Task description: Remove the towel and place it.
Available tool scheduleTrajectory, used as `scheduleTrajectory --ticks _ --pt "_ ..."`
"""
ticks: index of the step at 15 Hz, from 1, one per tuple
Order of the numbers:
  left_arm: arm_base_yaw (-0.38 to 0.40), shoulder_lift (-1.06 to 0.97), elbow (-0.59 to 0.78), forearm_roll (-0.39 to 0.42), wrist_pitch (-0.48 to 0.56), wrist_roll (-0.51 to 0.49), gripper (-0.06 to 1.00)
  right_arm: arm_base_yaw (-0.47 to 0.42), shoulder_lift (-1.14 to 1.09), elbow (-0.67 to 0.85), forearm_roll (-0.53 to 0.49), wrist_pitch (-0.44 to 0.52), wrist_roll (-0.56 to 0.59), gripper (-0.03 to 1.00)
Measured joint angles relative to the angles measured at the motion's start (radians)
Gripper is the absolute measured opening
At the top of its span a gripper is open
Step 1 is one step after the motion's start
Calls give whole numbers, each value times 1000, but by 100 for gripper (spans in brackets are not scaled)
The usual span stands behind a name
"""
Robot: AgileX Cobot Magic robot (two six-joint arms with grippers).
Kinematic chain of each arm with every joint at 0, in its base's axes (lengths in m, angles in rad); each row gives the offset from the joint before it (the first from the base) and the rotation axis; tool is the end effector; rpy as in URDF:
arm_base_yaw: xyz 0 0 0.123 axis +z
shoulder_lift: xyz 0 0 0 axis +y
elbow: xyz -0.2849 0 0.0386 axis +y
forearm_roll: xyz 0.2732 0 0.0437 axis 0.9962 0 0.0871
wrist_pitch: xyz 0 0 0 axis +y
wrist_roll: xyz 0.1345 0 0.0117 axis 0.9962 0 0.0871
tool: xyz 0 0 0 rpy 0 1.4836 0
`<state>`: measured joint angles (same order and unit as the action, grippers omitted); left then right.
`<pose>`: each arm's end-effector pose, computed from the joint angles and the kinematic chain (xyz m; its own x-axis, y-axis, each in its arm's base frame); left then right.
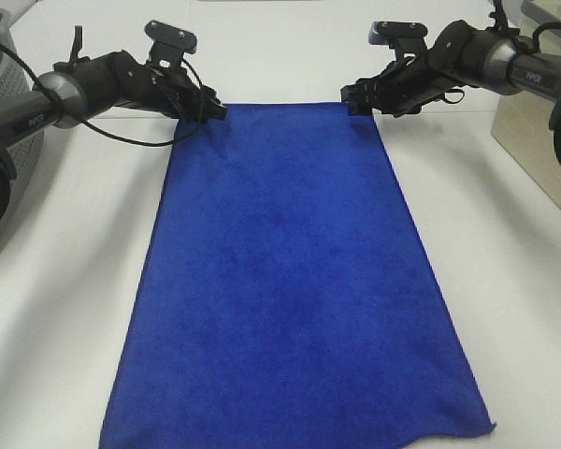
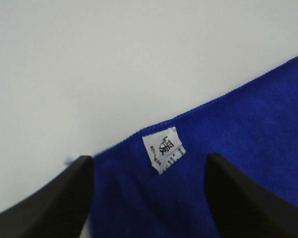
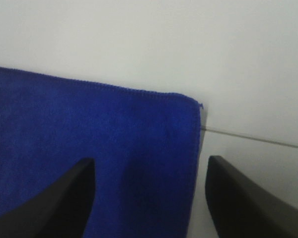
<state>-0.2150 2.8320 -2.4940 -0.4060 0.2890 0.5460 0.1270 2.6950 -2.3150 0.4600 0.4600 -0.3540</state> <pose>0.6532 -0.1582 0.0573 -0.4299 0.2511 -0.8672 0.3785 0.9222 0.0793 0.6353 0.1080 0.0641 -0.6631 -0.0216 -0.7482 -0.2305 0.9569 0.1766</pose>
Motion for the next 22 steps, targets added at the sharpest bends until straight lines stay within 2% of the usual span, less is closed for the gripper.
scheduleTrajectory --ticks 3,6,7,9,12,13,14,16,19,21,22 --pt "0 -3 0 8 15 0 75 0 -9 0 -27 51 0 66" --pt "1 -47 0 32 147 -10 76 0 -70 0 -45 138 0 66" --pt "2 -79 0 42 223 -36 76 0 -103 0 -46 187 2 66" --pt "2 -161 0 75 445 -142 76 0 -174 0 -48 336 35 66" --pt "2 -301 0 144 821 -320 76 0 -302 0 -104 617 162 68" --pt "2 -351 0 167 893 -346 76 0 -346 0 -139 698 199 68" --pt "2 -396 0 195 914 -355 77 0 -392 0 -174 734 231 68" --pt "2 -483 0 281 920 -387 77 -8 -482 0 -212 747 285 68" --pt "33 -583 0 468 923 -571 77 -83 -582 0 -165 755 318 68" --pt "111 -636 0 480 923 -614 76 -139 -633 0 -192 757 321 68" --pt "167 -650 -1 447 923 -610 76 -143 -658 0 -240 757 321 68"
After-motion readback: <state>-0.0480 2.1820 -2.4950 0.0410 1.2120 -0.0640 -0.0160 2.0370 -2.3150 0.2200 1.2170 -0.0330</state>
